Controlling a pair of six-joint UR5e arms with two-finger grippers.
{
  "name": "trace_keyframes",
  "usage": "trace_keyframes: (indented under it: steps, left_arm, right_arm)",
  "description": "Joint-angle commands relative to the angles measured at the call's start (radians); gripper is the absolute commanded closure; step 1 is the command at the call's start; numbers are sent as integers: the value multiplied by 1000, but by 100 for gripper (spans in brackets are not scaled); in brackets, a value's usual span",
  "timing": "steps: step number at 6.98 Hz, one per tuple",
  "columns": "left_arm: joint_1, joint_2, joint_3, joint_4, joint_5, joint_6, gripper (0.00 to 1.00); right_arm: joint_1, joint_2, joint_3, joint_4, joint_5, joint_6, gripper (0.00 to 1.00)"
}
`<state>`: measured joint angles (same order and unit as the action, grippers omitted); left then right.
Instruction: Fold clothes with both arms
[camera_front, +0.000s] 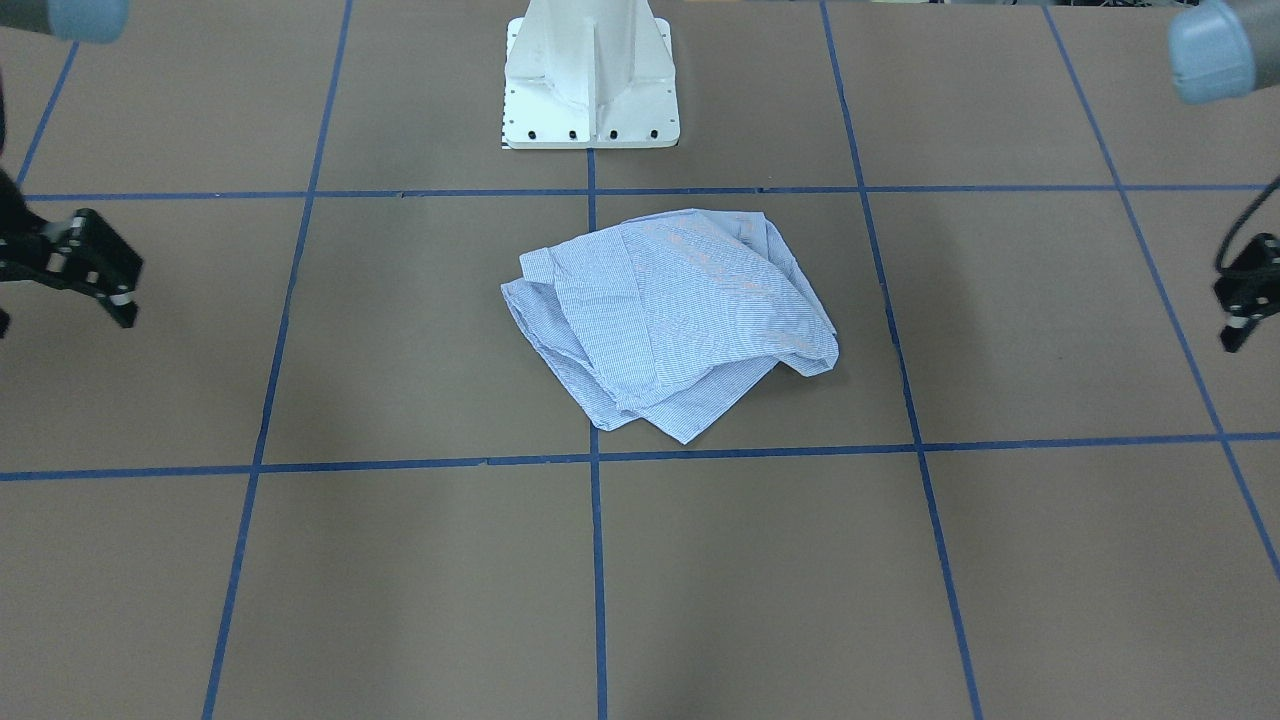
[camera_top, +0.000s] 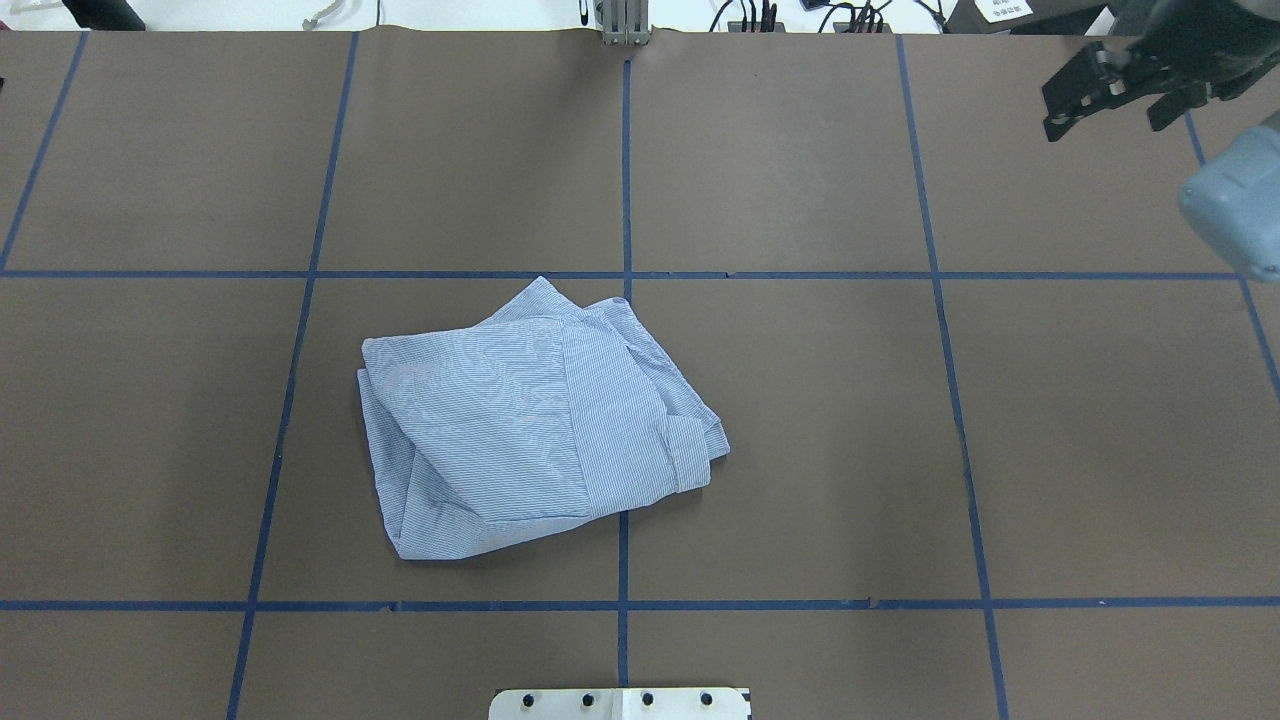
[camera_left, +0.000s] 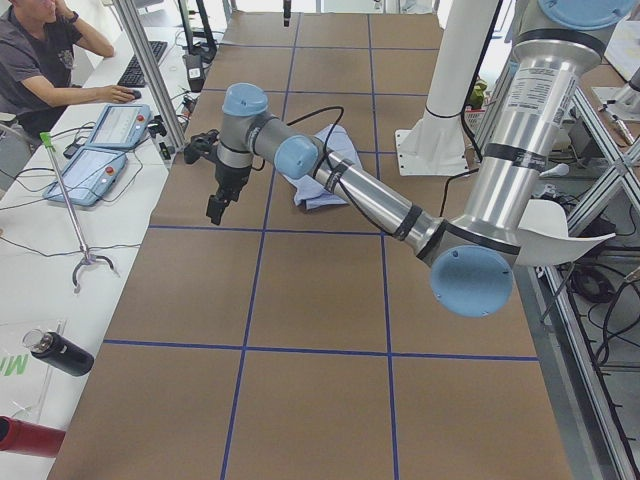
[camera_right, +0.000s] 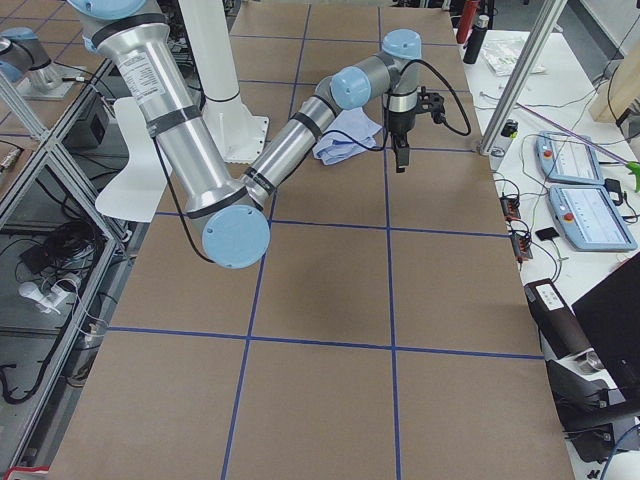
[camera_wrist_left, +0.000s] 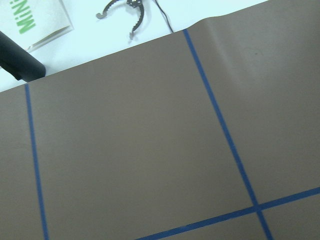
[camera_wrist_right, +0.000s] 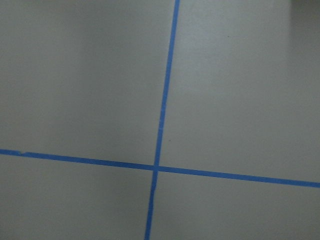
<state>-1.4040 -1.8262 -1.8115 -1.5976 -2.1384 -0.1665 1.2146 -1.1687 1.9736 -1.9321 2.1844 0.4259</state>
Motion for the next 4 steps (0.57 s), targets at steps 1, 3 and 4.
trace_keyframes:
  steps: [1, 3, 4]
  left_arm:
    - [-160, 53, 127, -5, -64, 294, 0]
    - [-167, 91, 144, -78, -71, 286, 0]
    - [-170, 122, 206, -178, -66, 283, 0]
  right_arm:
    - [124, -171, -2, 4, 82, -198, 0]
    - [297, -281, -92, 15, 254, -327, 0]
    - [313, -298, -104, 15, 252, -331, 0]
